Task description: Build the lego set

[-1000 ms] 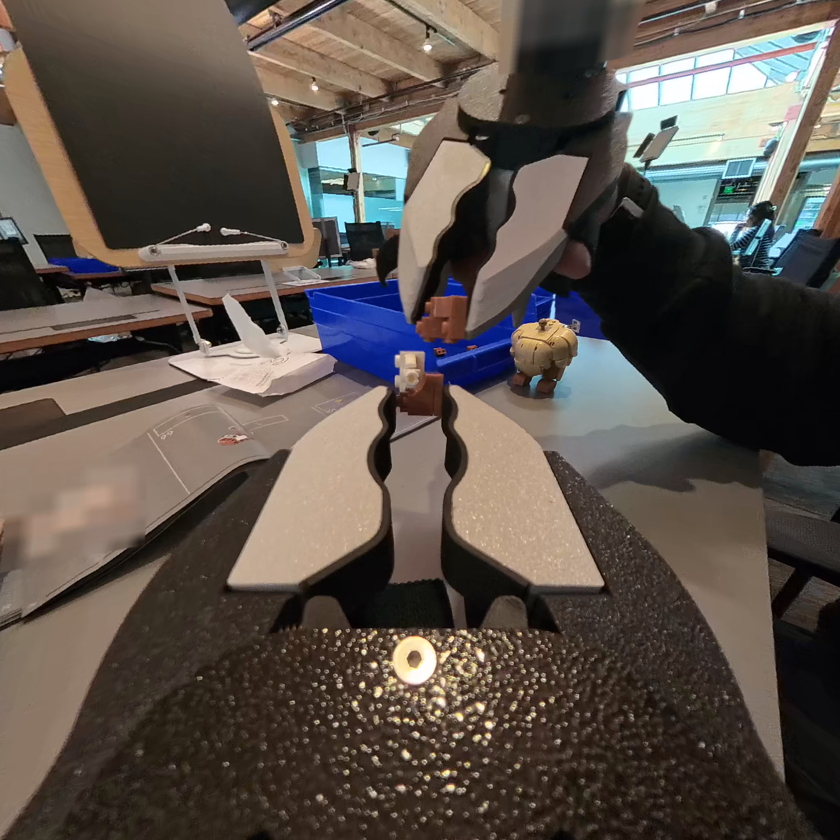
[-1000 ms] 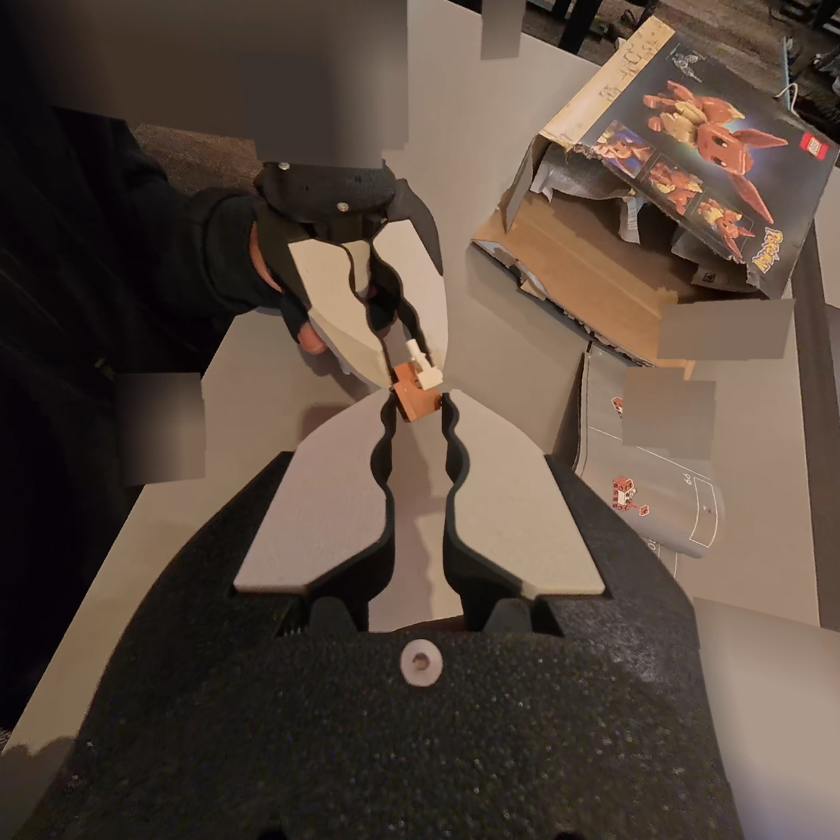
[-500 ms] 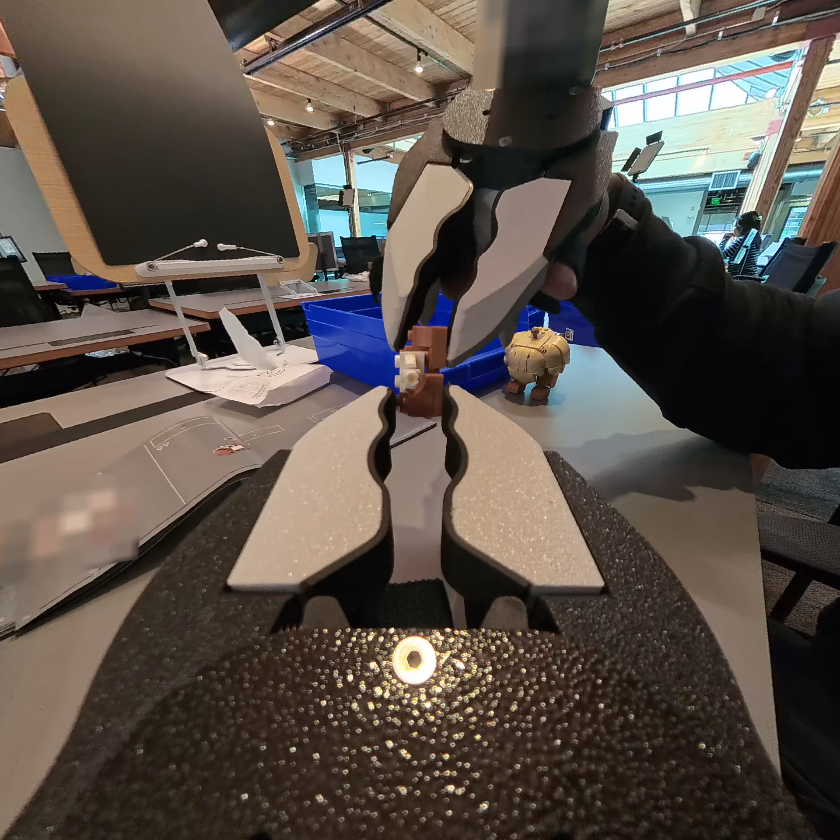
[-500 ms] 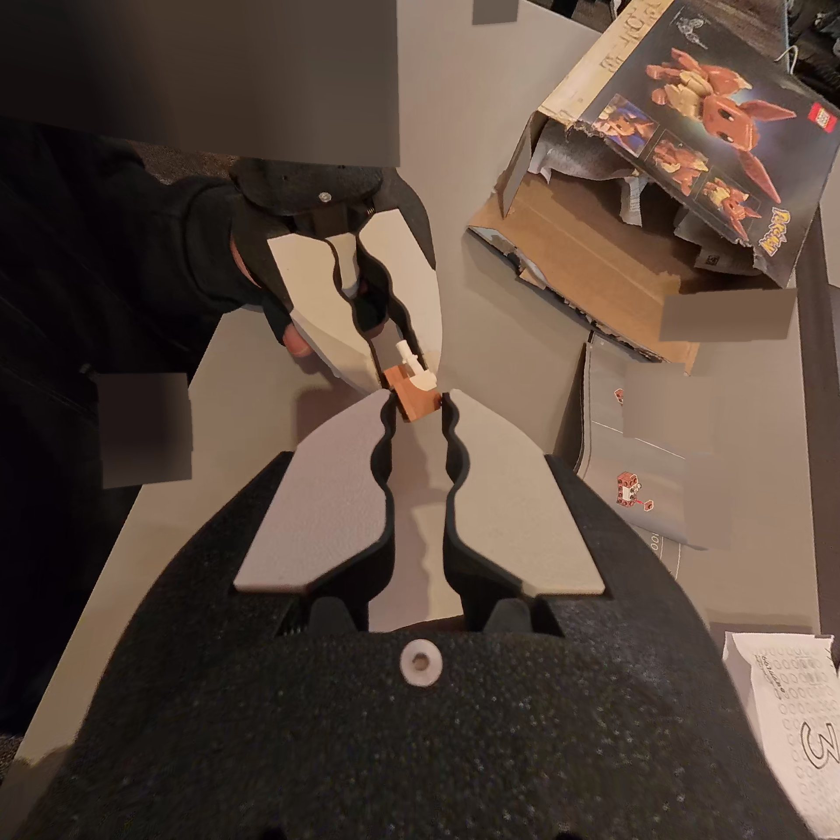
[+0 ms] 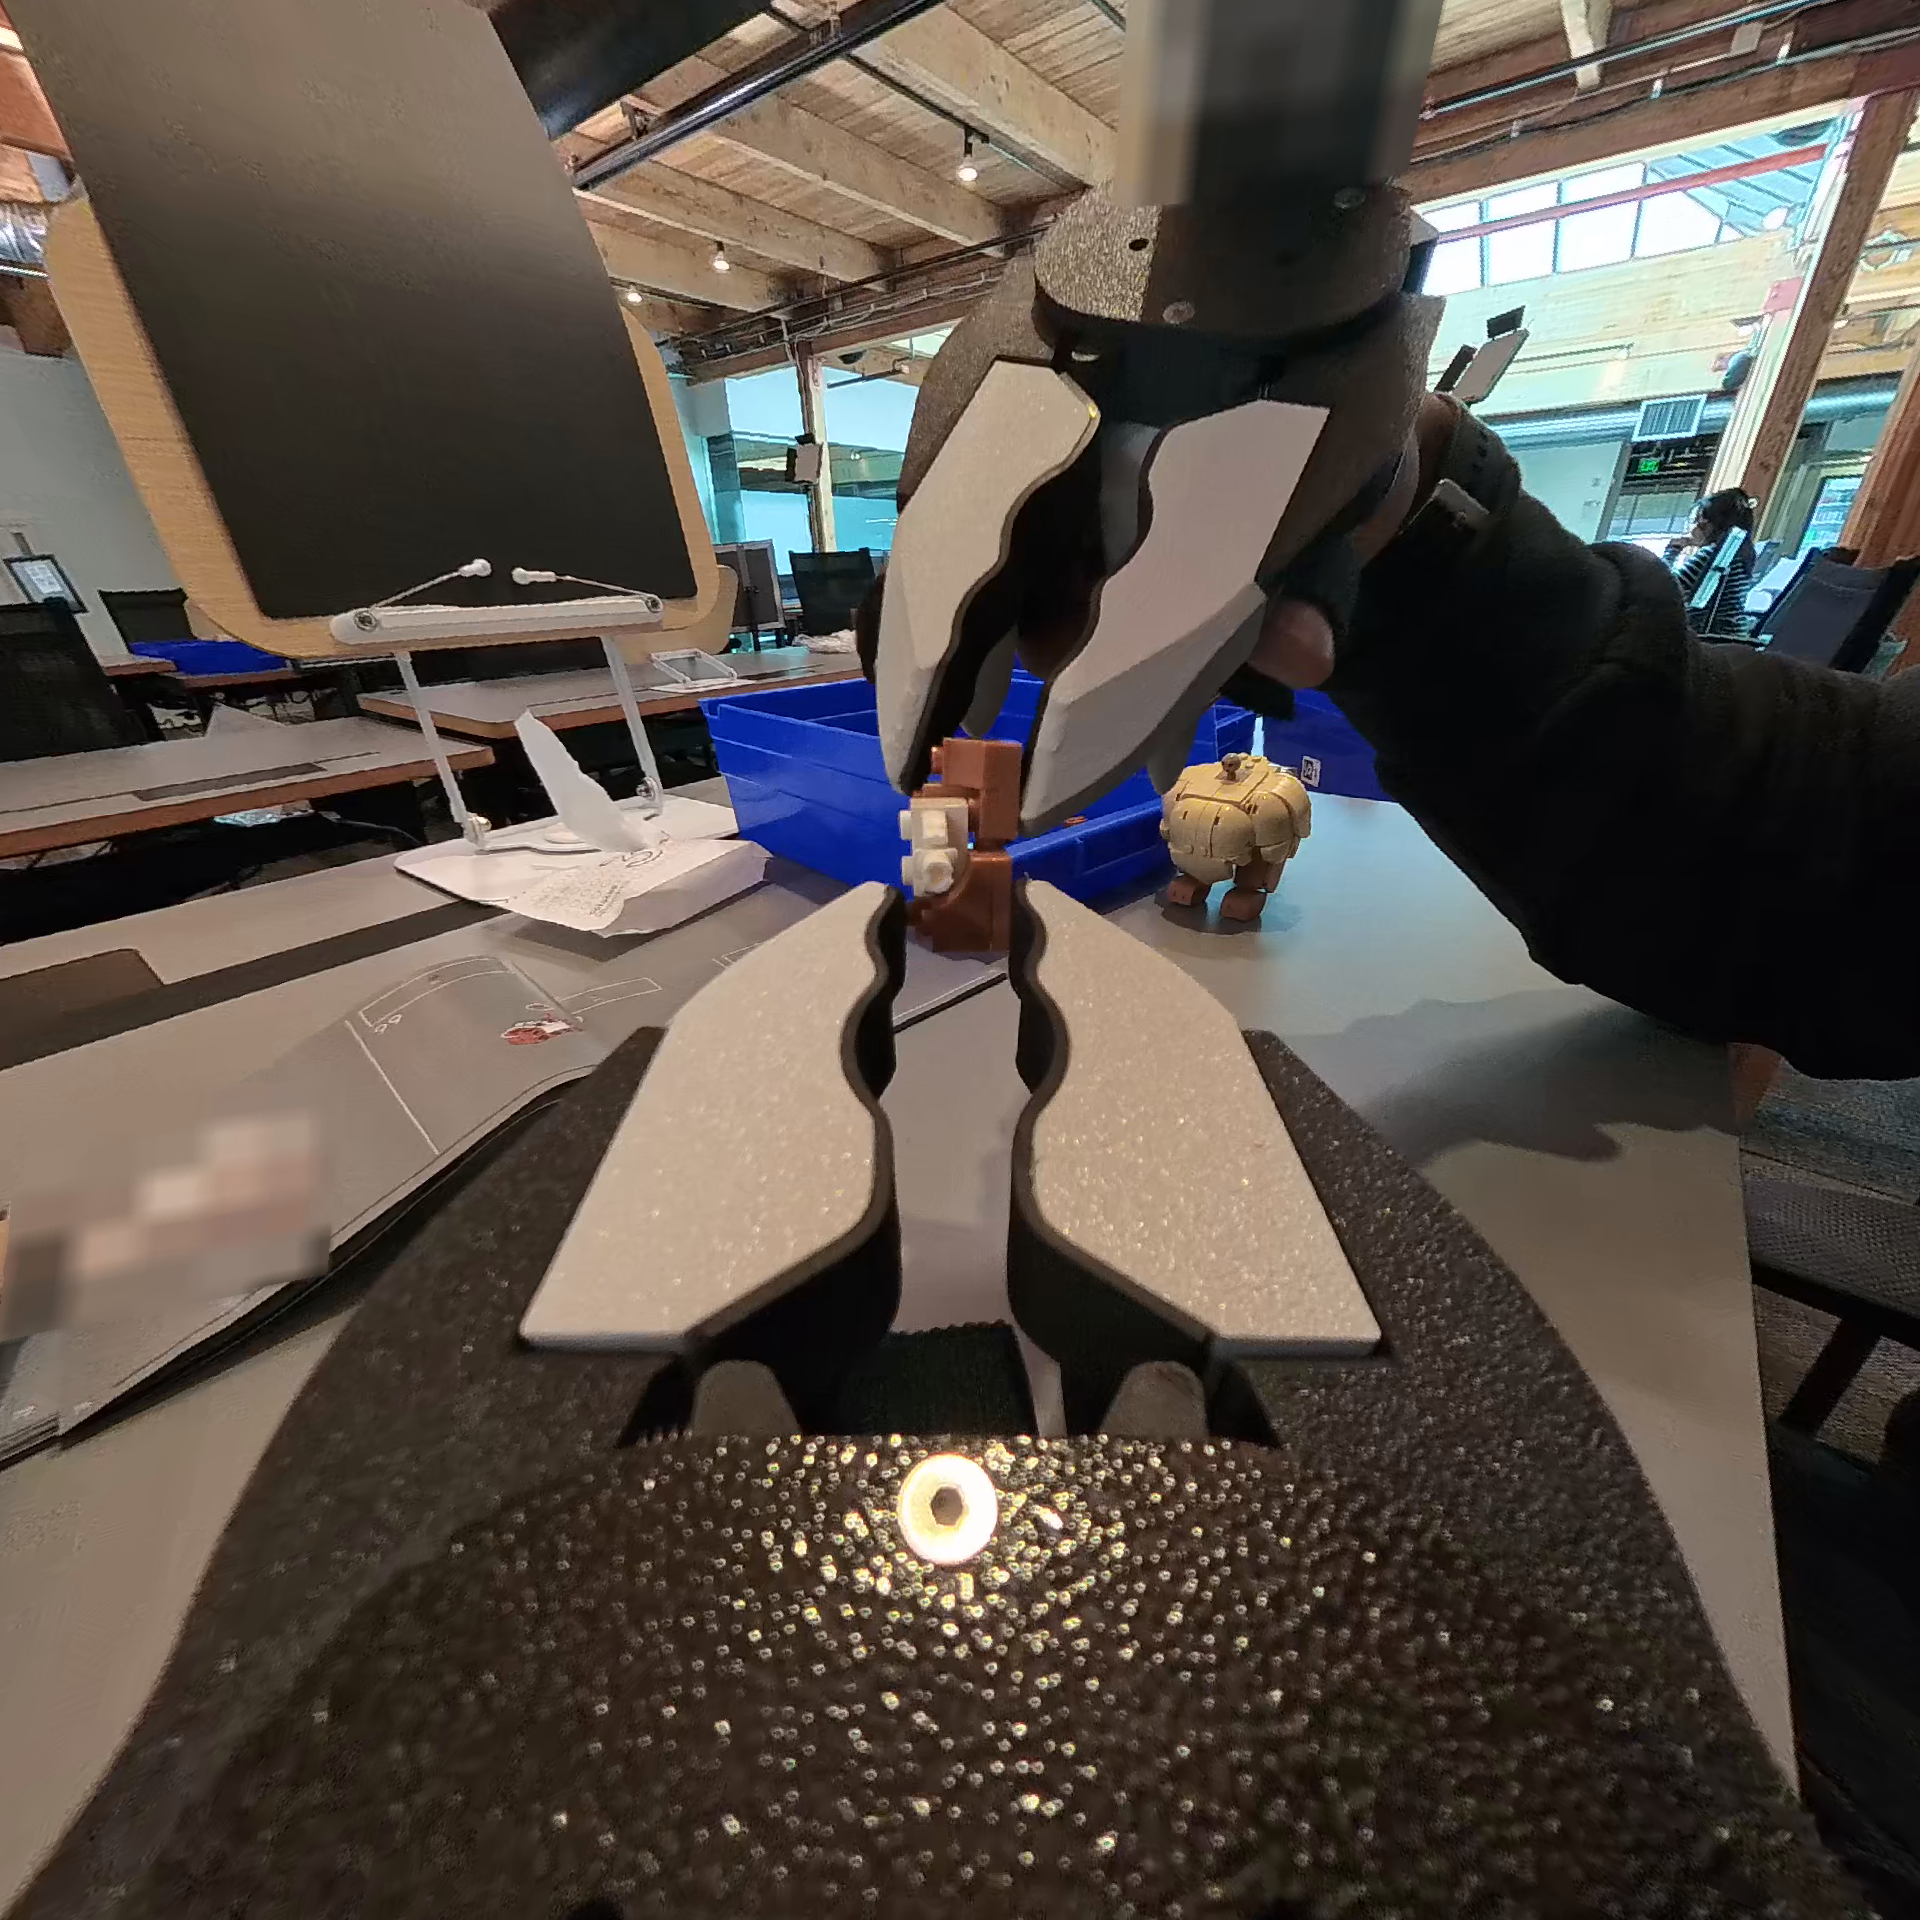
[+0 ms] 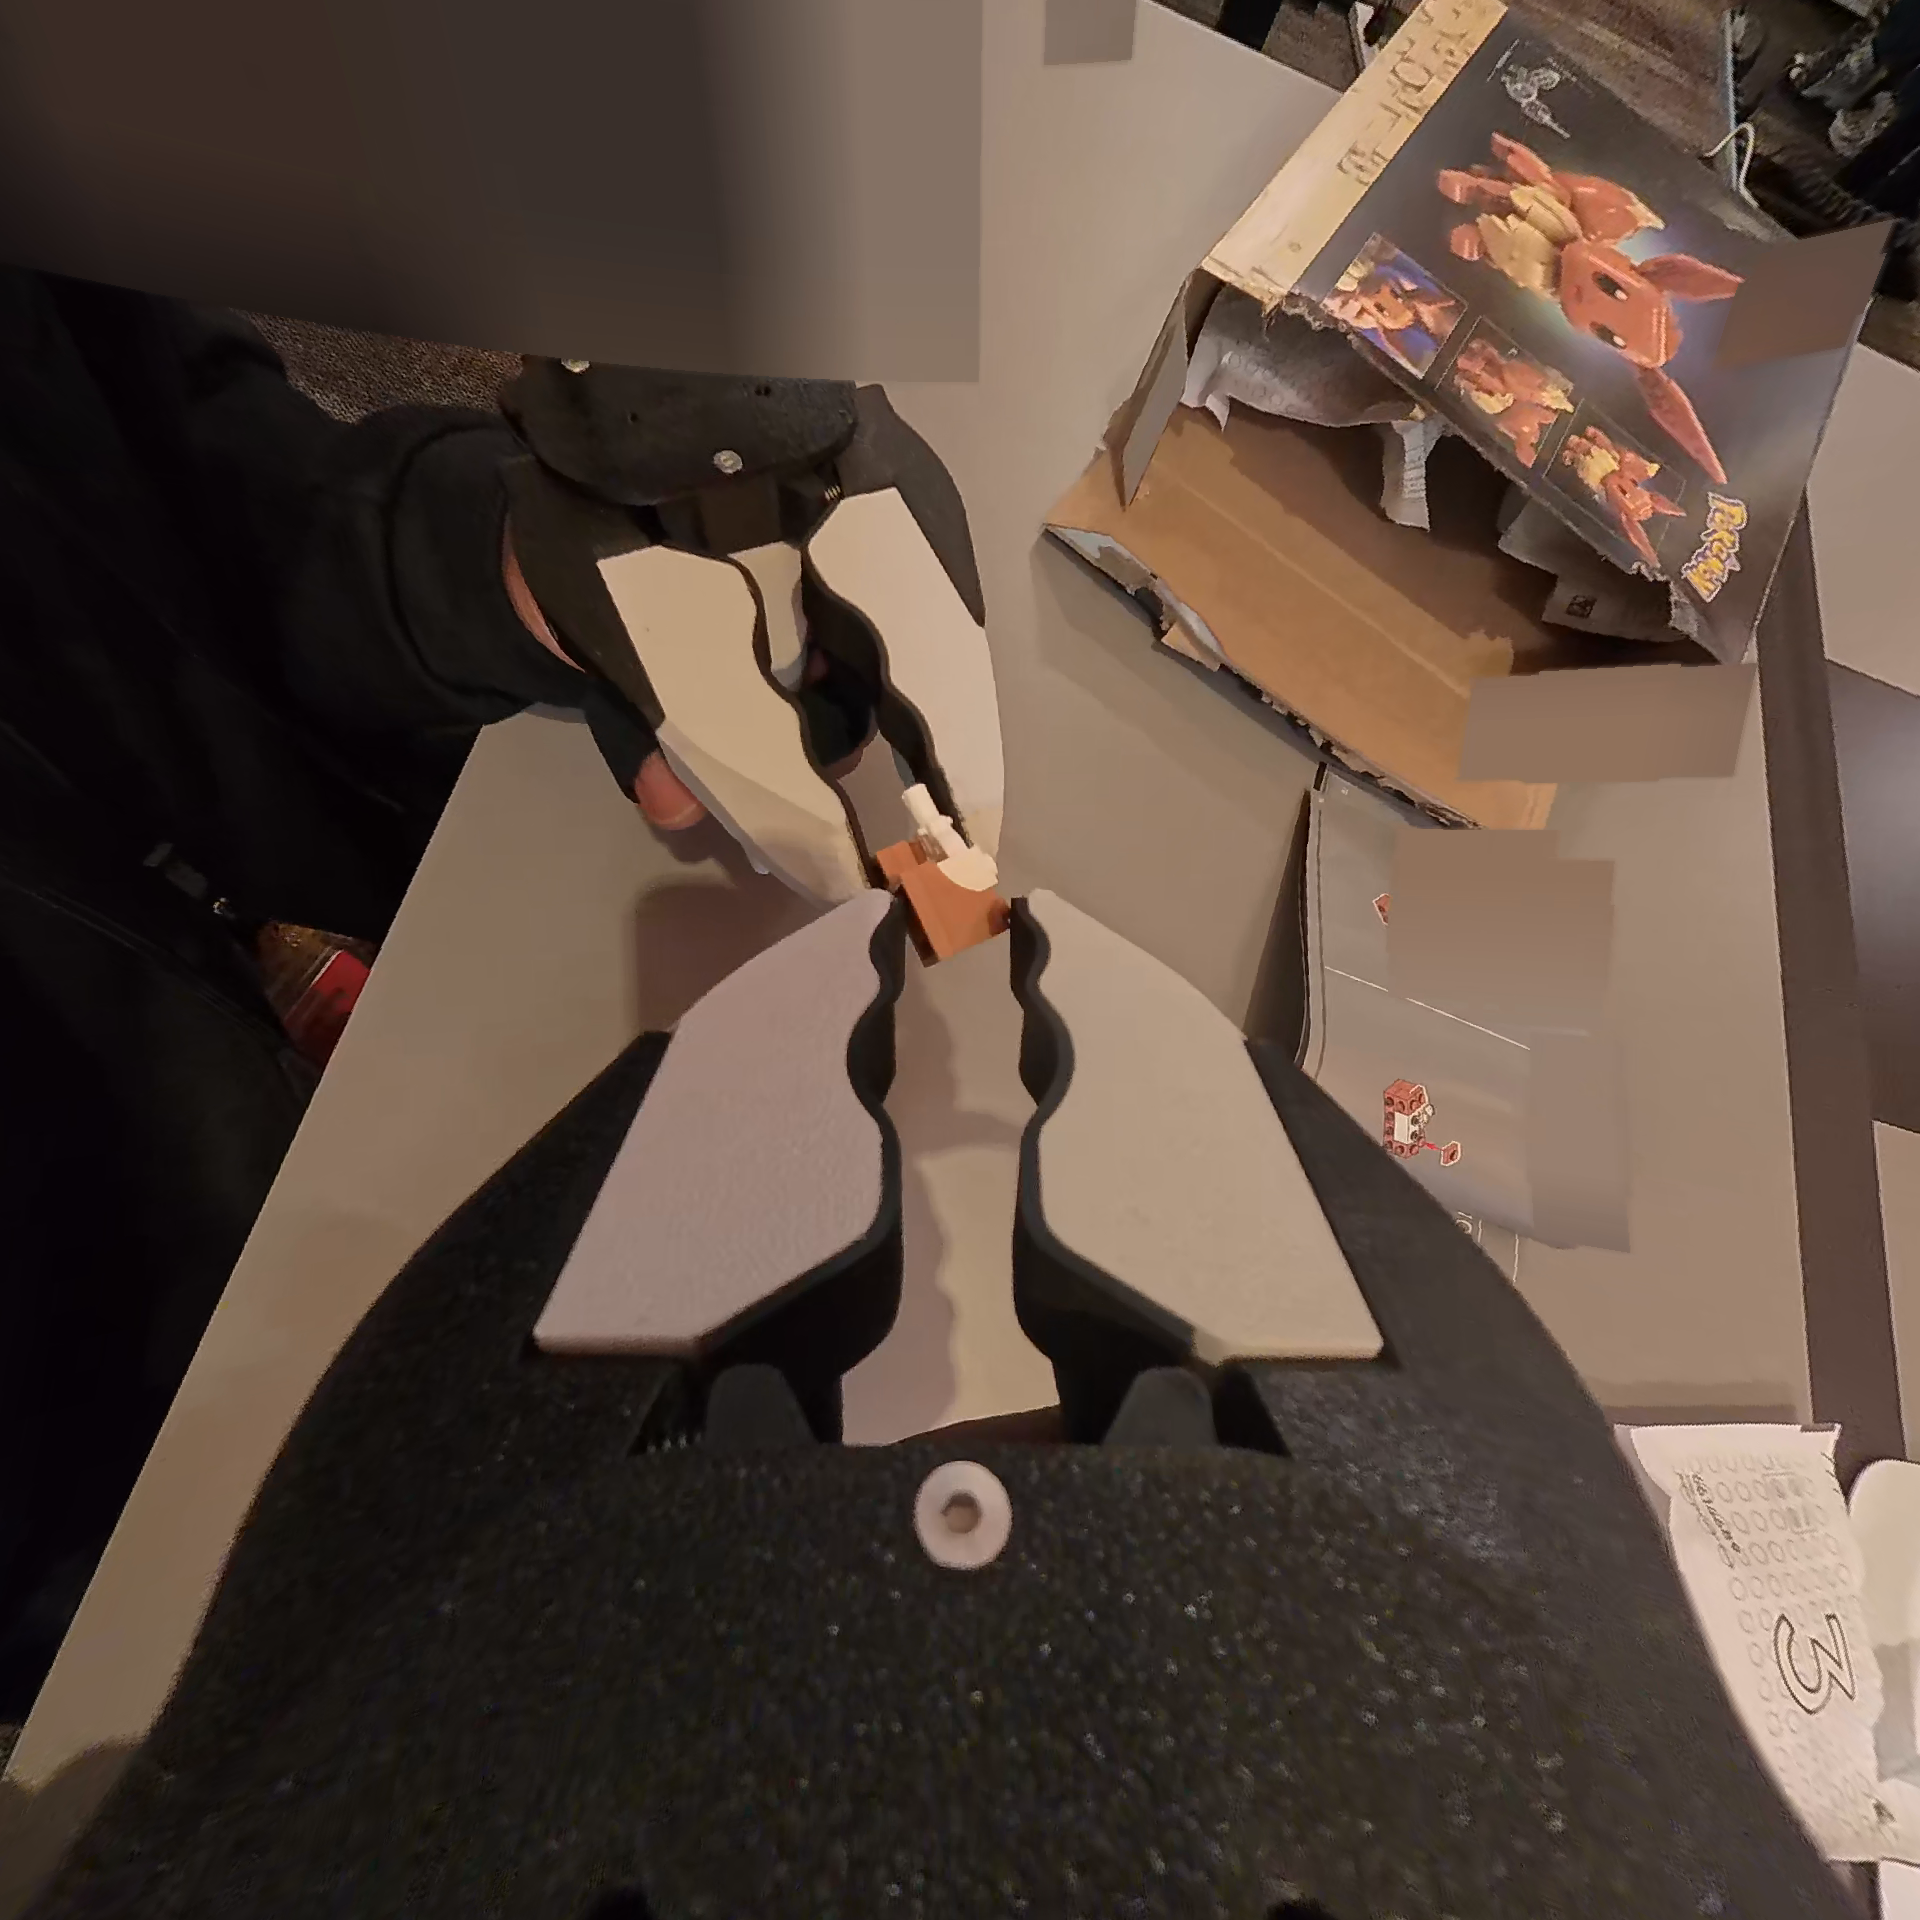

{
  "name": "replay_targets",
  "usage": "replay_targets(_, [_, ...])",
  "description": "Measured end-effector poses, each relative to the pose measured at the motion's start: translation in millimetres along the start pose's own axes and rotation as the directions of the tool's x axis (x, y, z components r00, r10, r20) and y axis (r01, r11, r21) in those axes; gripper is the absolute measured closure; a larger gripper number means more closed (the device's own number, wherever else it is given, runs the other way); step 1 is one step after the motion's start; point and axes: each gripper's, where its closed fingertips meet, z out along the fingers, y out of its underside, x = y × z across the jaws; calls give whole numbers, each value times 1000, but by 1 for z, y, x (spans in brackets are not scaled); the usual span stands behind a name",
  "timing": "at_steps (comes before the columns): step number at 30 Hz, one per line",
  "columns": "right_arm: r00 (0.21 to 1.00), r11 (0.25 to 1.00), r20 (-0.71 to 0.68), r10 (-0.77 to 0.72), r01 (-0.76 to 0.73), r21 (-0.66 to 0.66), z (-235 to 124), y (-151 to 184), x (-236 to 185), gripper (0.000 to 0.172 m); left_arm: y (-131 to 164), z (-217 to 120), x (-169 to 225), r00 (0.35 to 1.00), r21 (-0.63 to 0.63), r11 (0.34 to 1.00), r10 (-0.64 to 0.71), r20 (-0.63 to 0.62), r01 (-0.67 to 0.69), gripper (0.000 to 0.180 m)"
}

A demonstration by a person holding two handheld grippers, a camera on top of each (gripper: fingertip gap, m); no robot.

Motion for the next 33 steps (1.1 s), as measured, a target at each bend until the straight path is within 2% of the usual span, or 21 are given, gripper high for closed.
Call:
replay_targets(19, [999,999,-17,-41,41,-5,-3,-1,-1,153,0,0,1,1000,-2,1000,30,9,-29,162])
replay_targets(33, [998,998,-13,-62,62,-21,-3,0,-5,153,-1,0,4,991,-11,992,128,26,-127,163])
